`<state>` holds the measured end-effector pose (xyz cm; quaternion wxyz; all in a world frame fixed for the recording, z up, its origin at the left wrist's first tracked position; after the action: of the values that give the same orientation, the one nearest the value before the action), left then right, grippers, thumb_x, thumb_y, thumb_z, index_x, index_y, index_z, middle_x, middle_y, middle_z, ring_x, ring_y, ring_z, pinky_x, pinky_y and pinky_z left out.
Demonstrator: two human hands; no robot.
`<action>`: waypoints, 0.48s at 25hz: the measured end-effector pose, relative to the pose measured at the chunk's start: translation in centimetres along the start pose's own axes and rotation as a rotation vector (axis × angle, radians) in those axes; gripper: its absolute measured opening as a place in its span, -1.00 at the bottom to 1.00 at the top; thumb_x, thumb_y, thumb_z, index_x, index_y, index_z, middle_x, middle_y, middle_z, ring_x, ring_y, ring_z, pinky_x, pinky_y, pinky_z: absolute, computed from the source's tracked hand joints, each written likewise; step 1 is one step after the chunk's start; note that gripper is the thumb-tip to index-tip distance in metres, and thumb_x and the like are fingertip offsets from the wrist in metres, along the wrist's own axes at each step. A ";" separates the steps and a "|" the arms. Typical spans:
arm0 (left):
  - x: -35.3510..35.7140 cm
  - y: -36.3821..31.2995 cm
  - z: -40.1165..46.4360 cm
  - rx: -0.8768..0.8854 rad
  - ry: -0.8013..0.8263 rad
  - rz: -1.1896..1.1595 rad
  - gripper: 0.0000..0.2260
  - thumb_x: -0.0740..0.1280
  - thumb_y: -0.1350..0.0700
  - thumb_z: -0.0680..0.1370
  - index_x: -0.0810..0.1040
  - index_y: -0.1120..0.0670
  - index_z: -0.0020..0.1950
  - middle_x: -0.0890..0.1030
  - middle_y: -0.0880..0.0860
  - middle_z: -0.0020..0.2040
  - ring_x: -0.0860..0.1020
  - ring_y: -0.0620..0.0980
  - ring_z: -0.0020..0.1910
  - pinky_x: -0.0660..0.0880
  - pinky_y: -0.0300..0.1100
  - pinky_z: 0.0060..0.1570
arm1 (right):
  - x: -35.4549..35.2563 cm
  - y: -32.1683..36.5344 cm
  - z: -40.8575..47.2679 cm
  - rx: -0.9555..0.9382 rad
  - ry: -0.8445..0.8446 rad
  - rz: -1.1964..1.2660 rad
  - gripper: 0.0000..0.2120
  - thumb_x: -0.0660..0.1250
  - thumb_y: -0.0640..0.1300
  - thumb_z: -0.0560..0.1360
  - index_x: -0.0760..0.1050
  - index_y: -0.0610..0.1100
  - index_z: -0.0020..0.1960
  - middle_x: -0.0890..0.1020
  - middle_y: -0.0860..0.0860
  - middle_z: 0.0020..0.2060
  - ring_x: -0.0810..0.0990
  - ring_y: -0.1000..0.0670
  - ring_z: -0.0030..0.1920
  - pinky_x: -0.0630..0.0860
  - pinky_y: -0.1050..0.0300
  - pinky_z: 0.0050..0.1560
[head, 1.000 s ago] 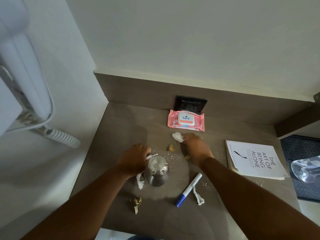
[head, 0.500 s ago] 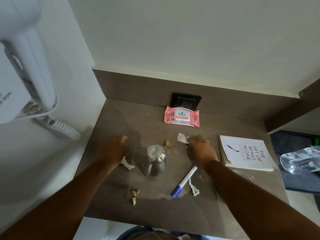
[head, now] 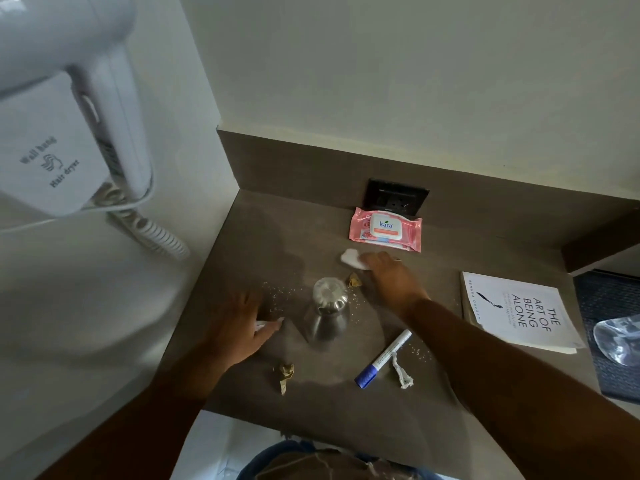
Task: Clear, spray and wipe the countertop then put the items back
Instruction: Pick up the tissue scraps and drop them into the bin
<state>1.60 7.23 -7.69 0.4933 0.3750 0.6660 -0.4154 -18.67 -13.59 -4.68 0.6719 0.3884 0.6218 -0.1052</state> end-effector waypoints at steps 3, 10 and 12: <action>1.2 0.6 -0.7 0.028 -0.027 0.016 -0.71 0.35 -0.16 0.50 0.53 0.02 0.04 0.55 0.10 -0.05 0.50 0.01 -0.16 0.44 -0.16 -0.24 | 3.3 2.9 0.7 -0.177 0.171 -0.177 -0.56 0.35 -0.14 0.50 0.43 -0.05 0.37 0.50 -0.14 0.24 0.54 -0.18 0.15 0.50 -0.01 0.09; -0.3 2.8 -2.5 -0.104 -0.121 -0.127 -0.83 0.28 0.09 0.61 0.53 0.12 -0.13 0.54 0.09 -0.27 0.44 -0.02 -0.33 0.40 -0.12 -0.32 | 4.0 1.0 1.3 0.082 0.120 -0.144 -0.62 0.37 -0.05 0.47 0.47 -0.07 0.27 0.50 -0.11 0.19 0.60 -0.16 0.05 0.54 0.00 0.08; -0.7 2.5 -3.0 -0.111 -0.110 -0.175 -0.82 0.24 0.06 0.63 0.53 0.12 -0.08 0.54 0.06 -0.26 0.44 -0.03 -0.32 0.39 -0.13 -0.30 | 2.9 1.3 0.7 0.121 0.089 -0.094 -0.71 0.41 -0.06 0.42 0.53 -0.04 0.13 0.60 -0.08 0.07 0.62 -0.12 -0.01 0.56 0.02 0.00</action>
<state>3.04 10.85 -7.00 0.5110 0.2644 0.6899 -0.4394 -16.72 -12.20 -6.95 0.6132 0.4031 0.6610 -0.1566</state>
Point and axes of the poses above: each hand's wrist, its own z-axis towards the middle knuckle, its own x-axis out of the palm, y = z × x, the point moved 9 cm from there along z, towards the middle knuckle
